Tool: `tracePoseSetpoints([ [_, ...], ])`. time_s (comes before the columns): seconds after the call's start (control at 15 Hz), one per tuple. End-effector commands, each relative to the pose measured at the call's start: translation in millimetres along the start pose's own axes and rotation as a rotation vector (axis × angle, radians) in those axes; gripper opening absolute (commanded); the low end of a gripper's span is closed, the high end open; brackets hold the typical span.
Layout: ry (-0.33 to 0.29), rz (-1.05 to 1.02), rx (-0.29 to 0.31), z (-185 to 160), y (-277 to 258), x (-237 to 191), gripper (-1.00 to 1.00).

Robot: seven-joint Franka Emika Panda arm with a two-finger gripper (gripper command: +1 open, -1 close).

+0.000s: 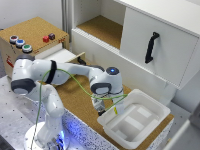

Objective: Store the yellow object in the box

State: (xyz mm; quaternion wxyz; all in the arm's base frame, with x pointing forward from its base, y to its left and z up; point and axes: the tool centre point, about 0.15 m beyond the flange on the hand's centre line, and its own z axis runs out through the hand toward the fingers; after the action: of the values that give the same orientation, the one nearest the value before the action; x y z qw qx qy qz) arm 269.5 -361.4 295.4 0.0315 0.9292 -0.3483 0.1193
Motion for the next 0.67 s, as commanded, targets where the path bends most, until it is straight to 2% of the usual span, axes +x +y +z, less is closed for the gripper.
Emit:
tracePoseSetpoints([
  [0.0,-0.043,0.036,0.089,60,-1,52,-1.0],
  [0.27,-0.04,0.024,0.143,85,-14,79,-1.0],
  [0.6,-0.035,0.025,0.173,91,-16,108,-1.0],
])
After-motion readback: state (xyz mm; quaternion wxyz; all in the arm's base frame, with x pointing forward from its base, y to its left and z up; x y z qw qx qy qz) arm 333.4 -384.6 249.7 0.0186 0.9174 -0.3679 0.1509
